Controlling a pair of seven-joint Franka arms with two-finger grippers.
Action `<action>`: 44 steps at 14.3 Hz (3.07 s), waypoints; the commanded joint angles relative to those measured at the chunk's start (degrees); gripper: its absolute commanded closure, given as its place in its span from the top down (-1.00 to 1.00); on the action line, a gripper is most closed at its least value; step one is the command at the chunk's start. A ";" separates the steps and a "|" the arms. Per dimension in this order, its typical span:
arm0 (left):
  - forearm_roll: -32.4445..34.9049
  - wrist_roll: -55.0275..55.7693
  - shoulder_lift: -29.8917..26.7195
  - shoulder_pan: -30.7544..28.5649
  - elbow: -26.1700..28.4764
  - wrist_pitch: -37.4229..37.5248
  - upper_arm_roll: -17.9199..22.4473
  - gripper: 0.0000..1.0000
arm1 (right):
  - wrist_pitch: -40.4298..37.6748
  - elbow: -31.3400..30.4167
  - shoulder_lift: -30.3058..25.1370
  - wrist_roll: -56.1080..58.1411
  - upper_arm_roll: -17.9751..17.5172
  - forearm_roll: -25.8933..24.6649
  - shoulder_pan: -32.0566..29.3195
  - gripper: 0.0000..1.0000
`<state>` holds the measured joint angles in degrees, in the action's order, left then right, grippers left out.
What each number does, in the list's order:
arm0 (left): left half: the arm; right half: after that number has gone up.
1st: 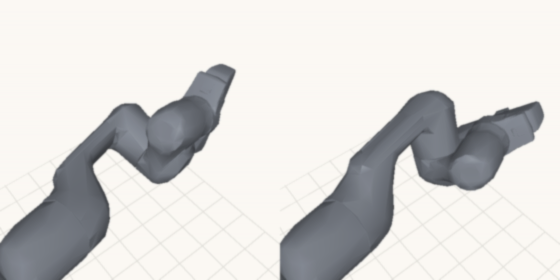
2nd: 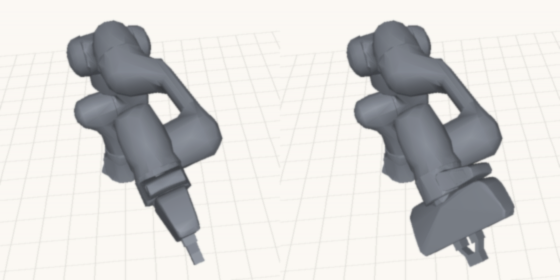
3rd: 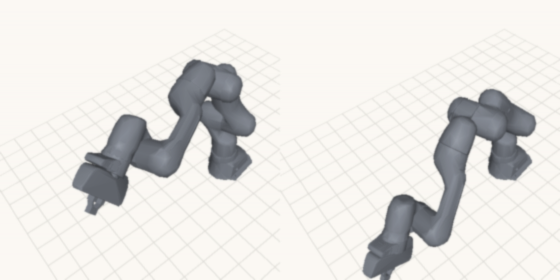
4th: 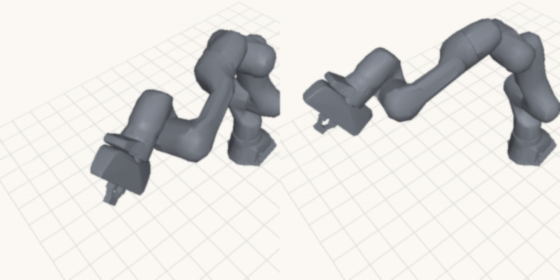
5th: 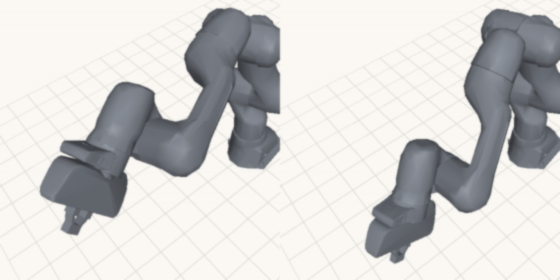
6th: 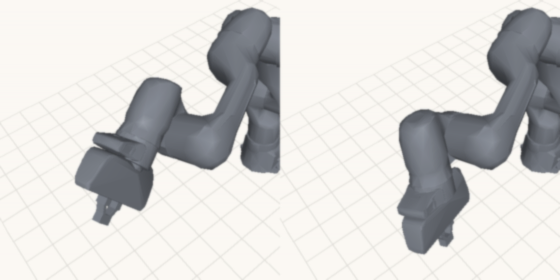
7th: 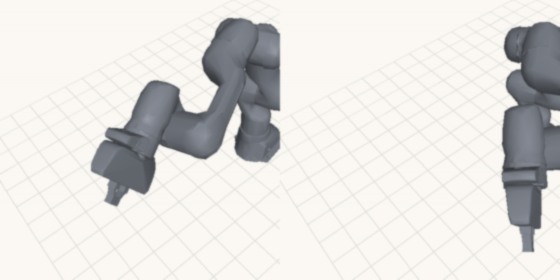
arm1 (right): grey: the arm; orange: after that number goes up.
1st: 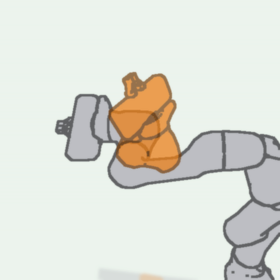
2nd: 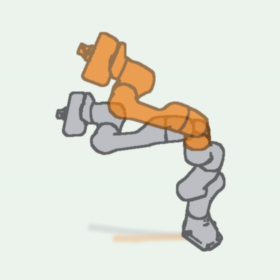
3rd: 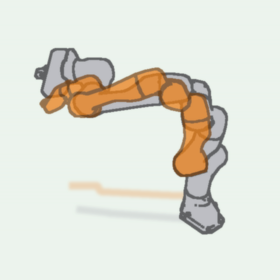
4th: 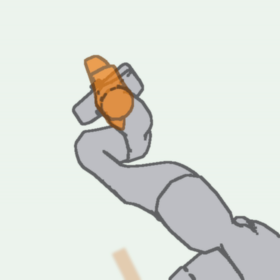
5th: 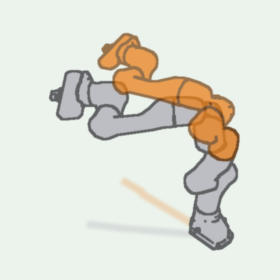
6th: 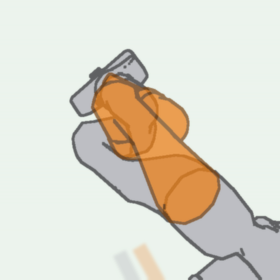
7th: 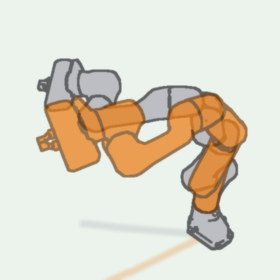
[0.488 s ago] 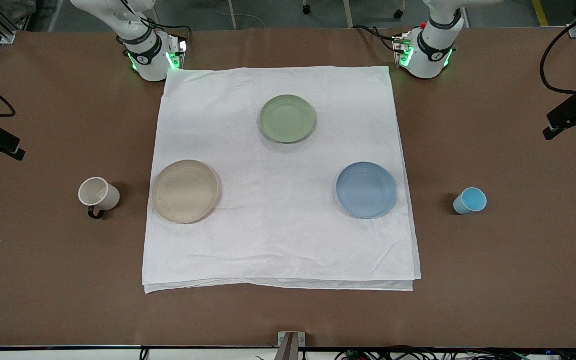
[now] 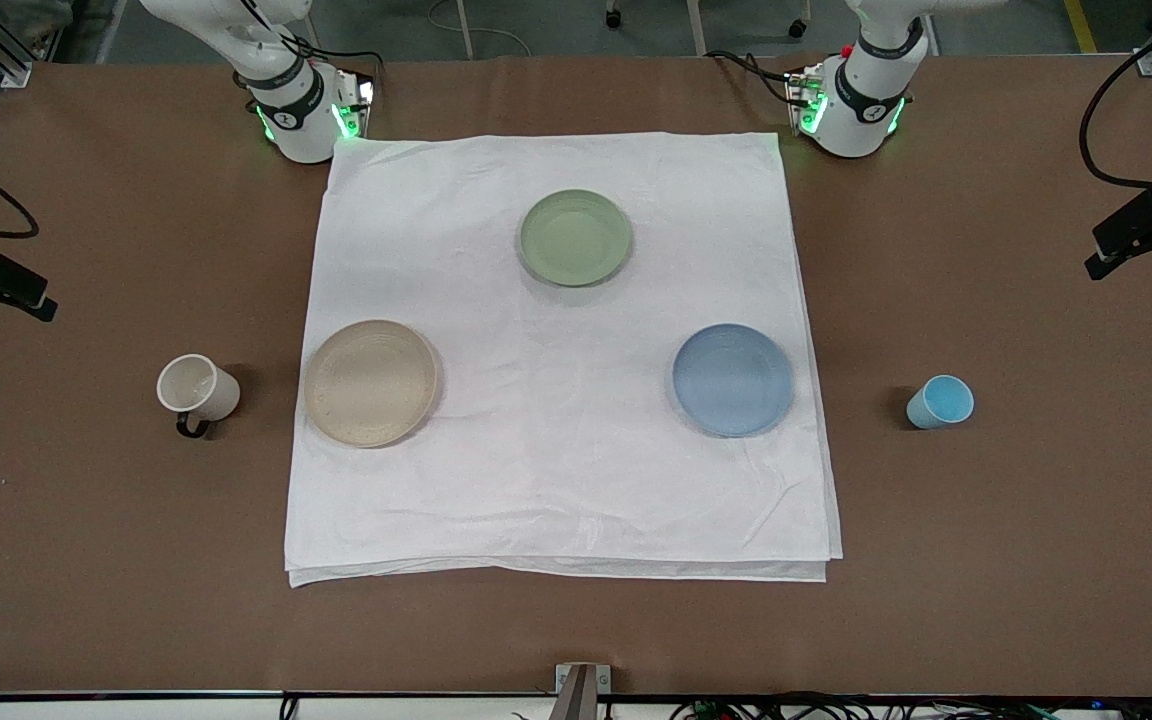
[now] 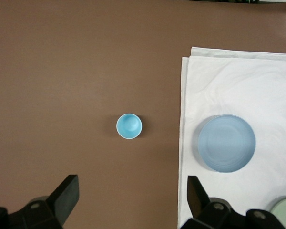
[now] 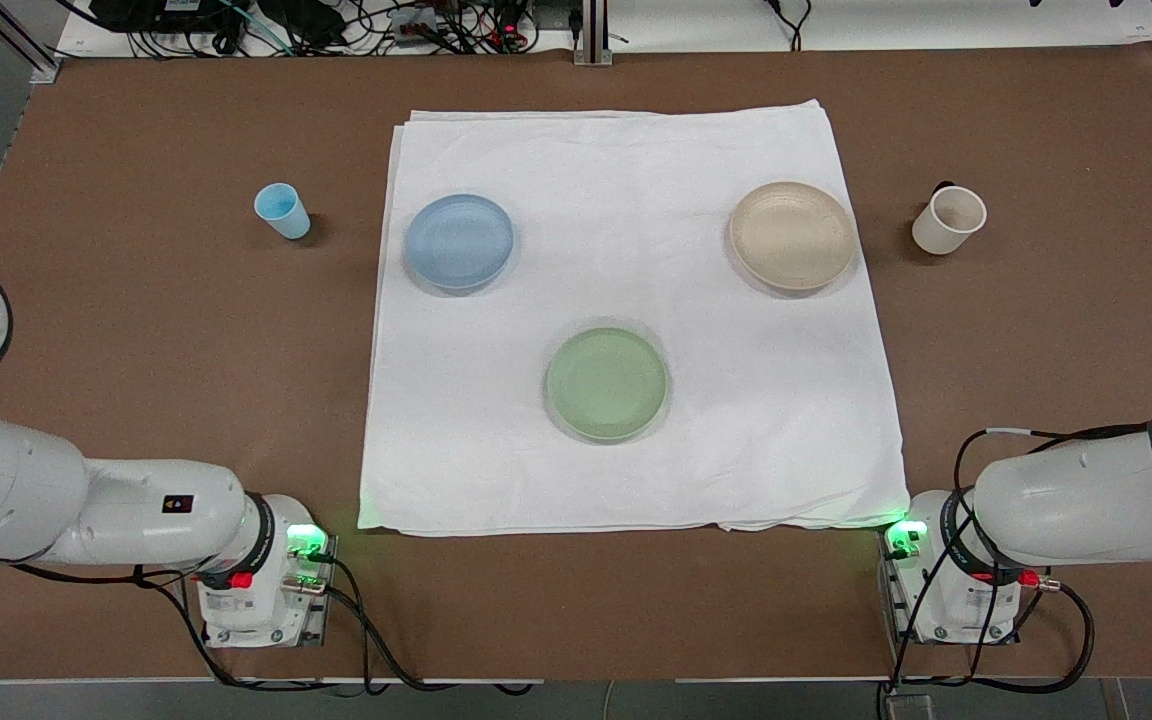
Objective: Place blue cup in blue plate and white mug in gray plate
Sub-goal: 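Reach the left gripper toward the blue cup while the right gripper reaches the mug, then grasp the blue cup with the left gripper while the right gripper grasps the mug, then lift the blue cup with the left gripper and carry it over the blue plate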
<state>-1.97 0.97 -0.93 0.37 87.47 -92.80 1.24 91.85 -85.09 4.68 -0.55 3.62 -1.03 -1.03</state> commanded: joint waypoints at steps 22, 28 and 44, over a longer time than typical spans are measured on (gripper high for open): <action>5.49 8.69 22.82 0.69 29.51 -42.29 0.43 0.95 | 22.84 -3.24 33.72 0.99 -0.28 -0.38 -4.69 1.00; 5.57 9.66 23.87 0.69 29.51 -42.38 0.43 -0.12 | 24.07 -5.43 35.22 3.89 -0.28 -0.46 -4.69 1.00; 4.70 35.29 19.56 11.23 22.14 -28.93 -7.11 -0.99 | 26.28 -9.66 34.69 3.89 -0.20 -0.99 -4.51 -0.26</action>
<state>2.03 29.23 18.07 9.84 110.98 -122.95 -3.09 118.41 -93.57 40.84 2.94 3.94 -1.21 -5.00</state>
